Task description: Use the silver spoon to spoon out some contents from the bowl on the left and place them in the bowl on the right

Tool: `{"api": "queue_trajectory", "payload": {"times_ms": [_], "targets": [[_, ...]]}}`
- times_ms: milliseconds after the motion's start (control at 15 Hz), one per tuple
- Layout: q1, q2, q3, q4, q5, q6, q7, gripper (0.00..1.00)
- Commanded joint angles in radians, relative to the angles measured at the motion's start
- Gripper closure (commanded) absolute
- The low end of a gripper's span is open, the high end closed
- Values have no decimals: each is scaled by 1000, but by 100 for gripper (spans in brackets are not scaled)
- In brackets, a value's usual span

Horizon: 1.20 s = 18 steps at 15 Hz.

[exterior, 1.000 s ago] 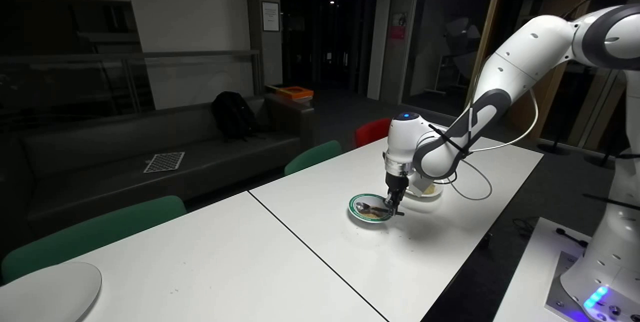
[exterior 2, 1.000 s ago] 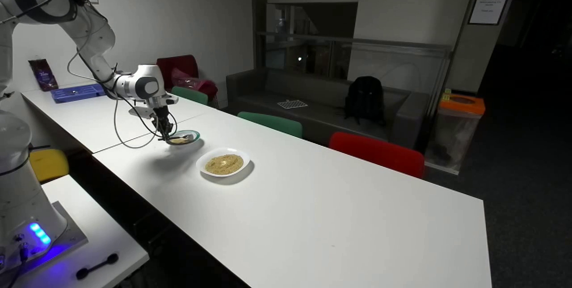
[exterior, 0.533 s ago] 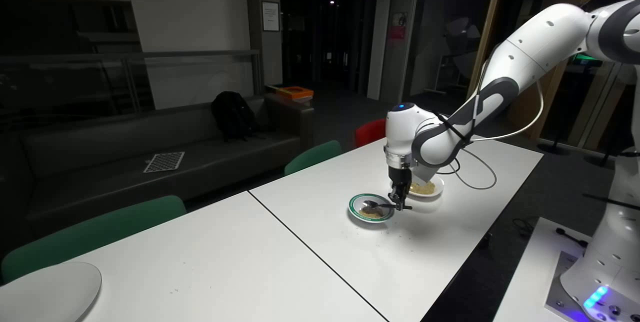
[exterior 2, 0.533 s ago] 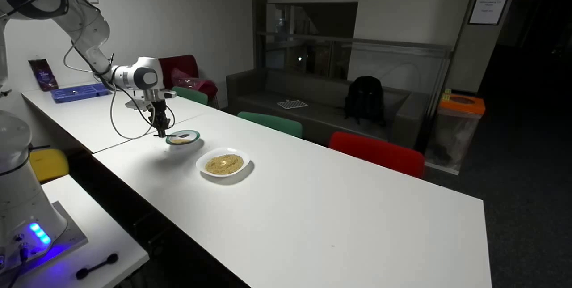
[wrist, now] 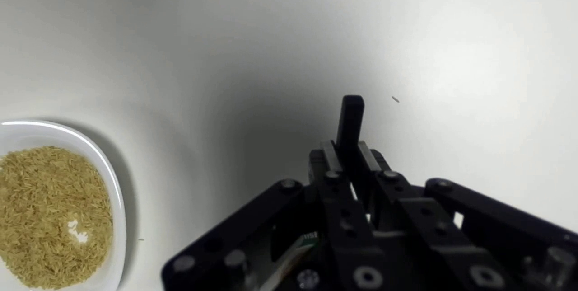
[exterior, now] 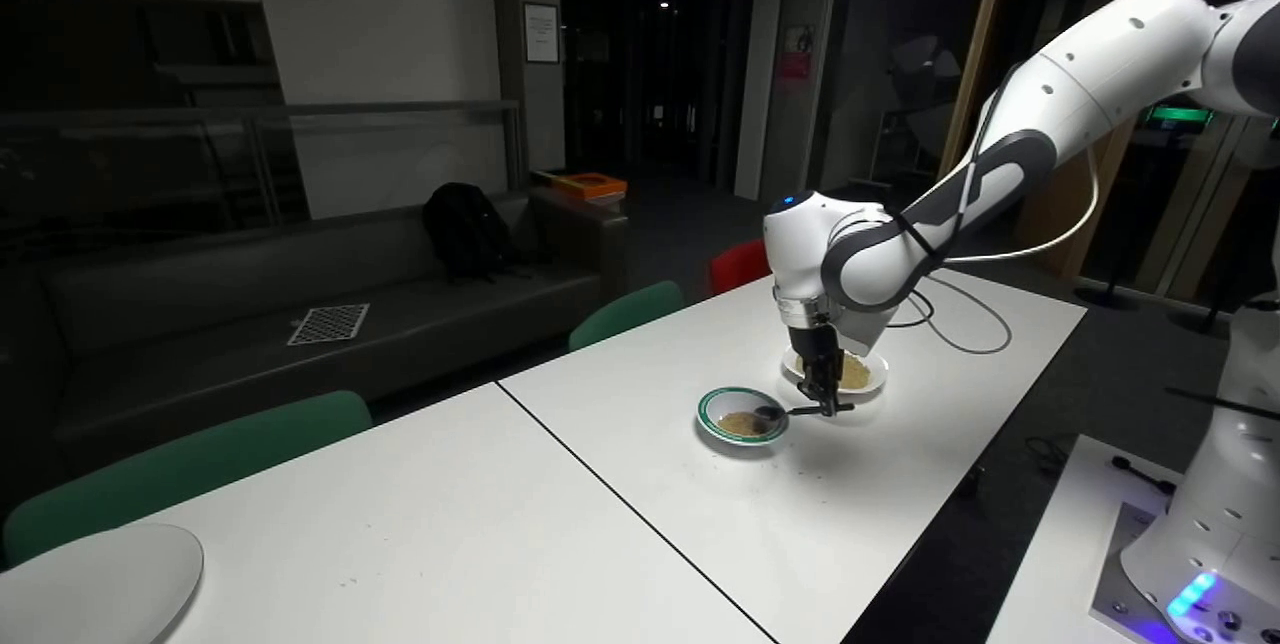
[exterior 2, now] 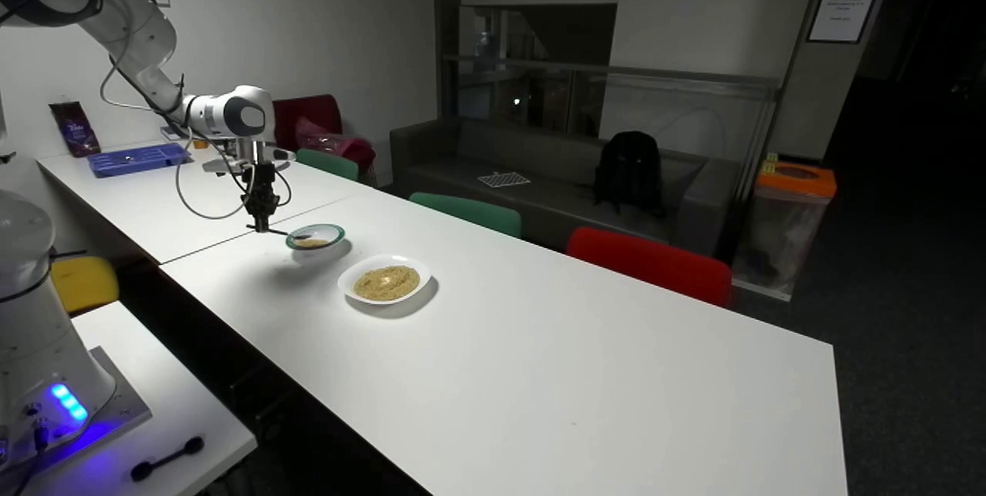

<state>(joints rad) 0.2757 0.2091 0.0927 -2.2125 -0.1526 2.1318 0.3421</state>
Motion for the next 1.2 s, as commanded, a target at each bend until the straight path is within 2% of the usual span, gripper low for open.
{"api": "queue_trajectory", "payload": {"times_ms": [0,467,1133], "targets": [[-22,-13,19,37,5,-113,-21,97],[-26,28,19,119,7,-245,-24,97],[-13,148,21,271,6,-361,-18,97]]}}
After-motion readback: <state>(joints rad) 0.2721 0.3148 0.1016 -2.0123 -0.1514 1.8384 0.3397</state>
